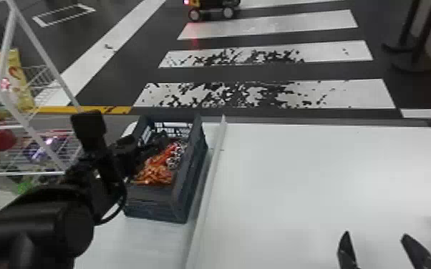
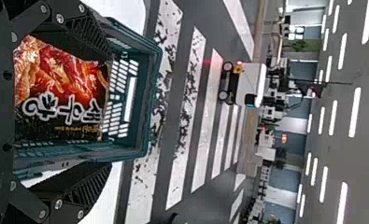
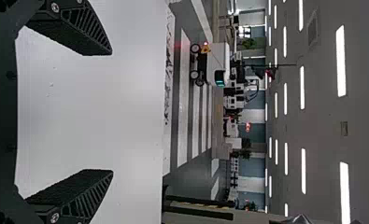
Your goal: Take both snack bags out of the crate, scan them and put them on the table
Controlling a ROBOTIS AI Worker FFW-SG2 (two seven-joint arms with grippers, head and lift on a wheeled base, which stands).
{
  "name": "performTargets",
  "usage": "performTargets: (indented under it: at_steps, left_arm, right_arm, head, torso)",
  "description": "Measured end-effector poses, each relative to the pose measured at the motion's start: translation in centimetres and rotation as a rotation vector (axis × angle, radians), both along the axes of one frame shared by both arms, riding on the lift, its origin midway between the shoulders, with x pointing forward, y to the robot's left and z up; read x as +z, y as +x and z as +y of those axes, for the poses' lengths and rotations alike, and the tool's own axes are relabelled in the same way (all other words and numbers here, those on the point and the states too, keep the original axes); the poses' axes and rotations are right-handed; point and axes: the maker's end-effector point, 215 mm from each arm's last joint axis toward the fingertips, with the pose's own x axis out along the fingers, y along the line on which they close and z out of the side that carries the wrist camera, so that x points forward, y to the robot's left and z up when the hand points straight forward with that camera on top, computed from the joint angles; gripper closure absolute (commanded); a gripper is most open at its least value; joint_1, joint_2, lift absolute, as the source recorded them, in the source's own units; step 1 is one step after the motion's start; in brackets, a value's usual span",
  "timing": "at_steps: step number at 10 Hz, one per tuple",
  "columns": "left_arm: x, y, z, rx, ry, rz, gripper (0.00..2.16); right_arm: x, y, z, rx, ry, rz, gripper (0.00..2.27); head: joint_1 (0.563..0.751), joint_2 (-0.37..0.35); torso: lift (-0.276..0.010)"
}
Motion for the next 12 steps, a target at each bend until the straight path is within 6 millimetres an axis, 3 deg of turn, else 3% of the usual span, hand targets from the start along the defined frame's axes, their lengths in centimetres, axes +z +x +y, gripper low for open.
performTargets:
  at_steps: [3, 5, 9, 12]
  left_arm:
    - [-2.2, 2.3, 2.4, 0.013, 0.003, 0.094, 0.21]
    - [-3.5, 3.4, 2.9, 0.008, 0.0, 0.151, 0.21]
    - [-6.8, 4.1, 2.9, -0.015, -0.004, 0.272, 0.21]
    - [-9.0, 5.2, 1.6, -0.06, 0.011, 0.345, 0.21]
  right_arm:
    - [-0.4, -0.1, 0.4, 0.008, -0.005, 0.013, 0.09]
    - [-0.4, -0.2, 0.7, 0.014, -0.008, 0.016, 0.09]
    - [-0.4, -0.3, 1.0, 0.02, -0.01, 0.016, 0.09]
    - [-0.4, -0.3, 1.0, 0.021, -0.01, 0.016, 0.09]
  head:
    - [0.695, 0.285]
    - [0.695, 0.293]
    - [0.695, 0.295]
    - [0.695, 0.279]
  torso:
    - [-0.094]
    - [-0.094]
    - [-0.094]
    - [-0.094]
